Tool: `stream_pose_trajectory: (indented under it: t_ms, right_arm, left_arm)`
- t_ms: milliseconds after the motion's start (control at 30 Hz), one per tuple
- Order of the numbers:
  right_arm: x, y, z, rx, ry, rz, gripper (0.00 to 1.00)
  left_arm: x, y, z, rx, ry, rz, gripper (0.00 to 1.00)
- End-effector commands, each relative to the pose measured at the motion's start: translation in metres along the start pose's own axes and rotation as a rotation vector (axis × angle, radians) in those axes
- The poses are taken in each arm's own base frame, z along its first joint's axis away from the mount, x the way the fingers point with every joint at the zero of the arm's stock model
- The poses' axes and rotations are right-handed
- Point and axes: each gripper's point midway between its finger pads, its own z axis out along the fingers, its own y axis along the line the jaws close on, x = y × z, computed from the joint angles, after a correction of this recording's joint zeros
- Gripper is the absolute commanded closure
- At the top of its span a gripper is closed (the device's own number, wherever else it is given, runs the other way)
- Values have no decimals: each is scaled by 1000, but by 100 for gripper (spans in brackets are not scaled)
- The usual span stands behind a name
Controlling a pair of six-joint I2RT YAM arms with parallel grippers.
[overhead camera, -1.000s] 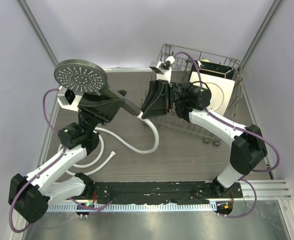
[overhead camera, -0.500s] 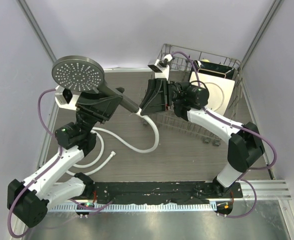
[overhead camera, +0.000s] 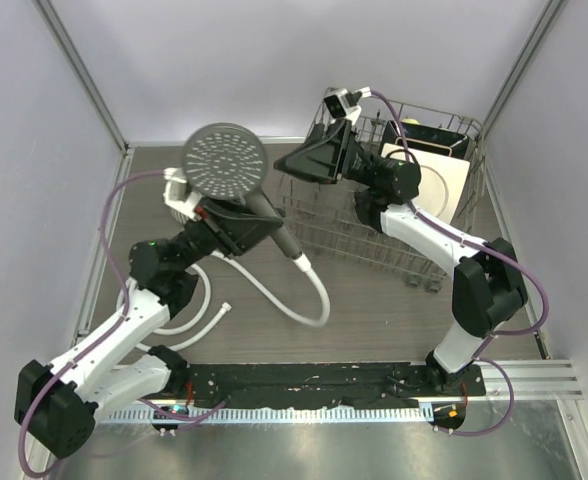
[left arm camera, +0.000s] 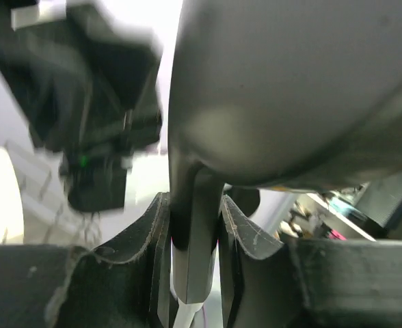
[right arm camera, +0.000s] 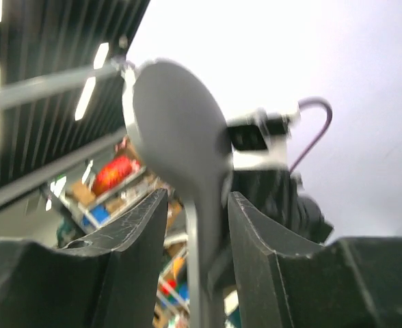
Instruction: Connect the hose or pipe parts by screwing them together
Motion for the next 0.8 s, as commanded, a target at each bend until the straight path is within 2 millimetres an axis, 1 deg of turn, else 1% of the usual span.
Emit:
stream_pose_trajectory:
  t_ms: [0, 133, 167, 200, 267, 300, 333, 367, 400, 433, 467, 500, 533, 567, 600, 633, 667, 700, 733, 767]
  right_arm:
    - [-24, 51, -6, -217, -150, -209, 53]
    - [-29, 48, -11, -203, -167, -210, 52]
    - [-33, 46, -14, -194, -175, -219, 53]
    - [-35, 48, -17, -191, -181, -230, 53]
    - [-40, 45, -23, -161, -193, -258, 52]
    - [-48, 42, -26, -112, -211, -296, 52]
    - [-50, 35, -30, -59, -214, -308, 52]
    - [-53, 29, -31, -11, -218, -347, 52]
    - [-62, 4, -34, 118, -225, -404, 50]
    - [-62, 13, -31, 164, -213, -491, 50]
    - [-68, 6, -32, 240, -222, -538, 49]
    - [-73, -23, -44, 410, -197, -606, 48]
    - [-77, -9, -43, 449, -198, -683, 47]
    - [-84, -22, -56, 577, -231, -681, 46]
    - [-88, -21, -61, 632, -233, -733, 45]
    - [-91, -19, -62, 674, -211, -835, 45]
    - [-88, -17, -69, 743, -190, -867, 45]
    - [-87, -18, -71, 788, -175, -913, 45]
    - [-78, -16, -63, 811, -96, -1059, 44]
    - [-62, -22, -63, 862, -23, -1093, 42]
  left_arm:
    - [33, 5, -9, -6, 160, -110, 100]
    - [31, 11, -10, -26, 155, -111, 100]
    - [31, 13, -11, -34, 153, -113, 100]
    - [31, 17, -12, -52, 152, -117, 100]
    - [29, 24, -14, -86, 149, -116, 100]
    - [31, 31, -16, -120, 156, -116, 100]
    - [29, 39, -17, -154, 147, -111, 100]
    - [27, 41, -19, -178, 143, -100, 100]
    - [29, 52, -23, -231, 155, -87, 100]
    - [25, 58, -24, -270, 137, -74, 100]
    - [23, 63, -26, -304, 132, -58, 100]
    - [23, 72, -32, -372, 138, -65, 100]
    - [17, 82, -36, -427, 119, -19, 100]
    - [18, 90, -43, -491, 126, -22, 100]
    - [13, 91, -47, -526, 114, 0, 100]
    - [10, 96, -52, -565, 114, 41, 100]
    - [5, 108, -60, -657, 92, 52, 100]
    - [-1, 106, -64, -681, 80, 77, 100]
    - [-5, 109, -68, -719, 70, 93, 100]
    - [-11, 114, -75, -785, 59, 116, 100]
